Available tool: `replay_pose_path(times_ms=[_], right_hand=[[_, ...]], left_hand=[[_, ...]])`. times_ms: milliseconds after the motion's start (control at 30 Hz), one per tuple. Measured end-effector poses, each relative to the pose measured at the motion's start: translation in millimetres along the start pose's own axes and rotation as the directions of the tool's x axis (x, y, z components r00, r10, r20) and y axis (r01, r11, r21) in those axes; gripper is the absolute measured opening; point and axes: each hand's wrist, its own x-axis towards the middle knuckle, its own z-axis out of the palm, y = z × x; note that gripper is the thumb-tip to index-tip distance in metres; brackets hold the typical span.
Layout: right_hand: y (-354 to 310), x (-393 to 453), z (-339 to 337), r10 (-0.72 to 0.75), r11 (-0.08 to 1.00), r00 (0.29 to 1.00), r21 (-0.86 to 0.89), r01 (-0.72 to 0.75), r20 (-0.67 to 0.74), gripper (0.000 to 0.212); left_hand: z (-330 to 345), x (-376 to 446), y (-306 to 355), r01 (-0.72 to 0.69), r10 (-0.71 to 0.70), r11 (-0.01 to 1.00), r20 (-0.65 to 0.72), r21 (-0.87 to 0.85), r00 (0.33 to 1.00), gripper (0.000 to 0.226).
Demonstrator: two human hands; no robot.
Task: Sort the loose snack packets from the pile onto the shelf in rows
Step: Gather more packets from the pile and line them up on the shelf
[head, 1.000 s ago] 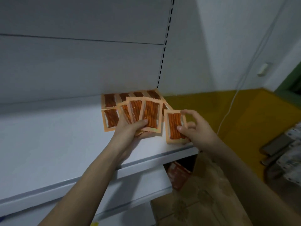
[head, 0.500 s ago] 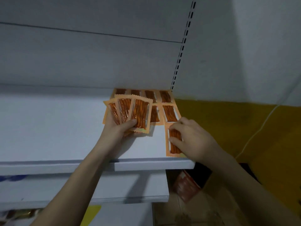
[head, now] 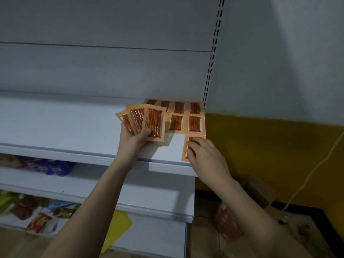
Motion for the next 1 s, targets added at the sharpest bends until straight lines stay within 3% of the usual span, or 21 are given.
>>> replay_pose_path(times_ms=[300,500,633,700,733,800,867,1000], right_hand=[[-4.7,-1.2,-5.6,-0.005,1.000,0.999,-0.005,0.005,0.039,0.036],[-12.5,5.2,-10.2,0.019,0.998,0.997,-0.060,-0.014,0.081,0.039],[-18.6,6.0,-11.4,0.084,0.992,0.989,-0.106,-0.071,0.120,0.038],[-22.3,7.3,-13.0,0.105,0.989,0.993,-0.106,-0.099,0.060,0.038],[-25.3,8.7,-13.7,0.115,0.992,0.993,-0.052,-0.116,-0.006,0.038],[-37.9,12.1,-16.2,0.200,0.960,0.973,0.224,-0.170,-0.118,0.037],[-56.3,17.9,-16.0,0.322,0.818,0.941,0.532,-0.218,-0.109,0.038],[-85.8,28.7,-9.3,0.419,0.645,0.907,0.717,-0.264,-0.043,0.049]], left_hand=[[2.1,-1.0,0.1,0.029,-0.029,1.000,-0.005,0.001,1.000,0.058],[-1.2,-0.5,1.6,0.035,-0.030,0.997,0.059,-0.071,0.998,0.059],[-5.0,6.4,-5.0,0.039,-0.030,0.997,0.121,-0.072,0.992,0.044],[-7.6,11.3,-9.3,0.037,-0.024,0.996,0.161,-0.081,0.987,0.048],[-8.5,12.1,-9.7,0.050,-0.034,0.995,0.174,-0.090,0.984,0.053],[-11.0,13.4,-8.8,0.098,-0.075,0.989,0.200,-0.107,0.977,0.060],[-13.8,17.1,-9.3,0.118,-0.085,0.986,0.250,-0.119,0.965,0.056],[-16.6,13.6,-3.8,0.105,-0.062,0.988,0.341,-0.109,0.938,0.055]])
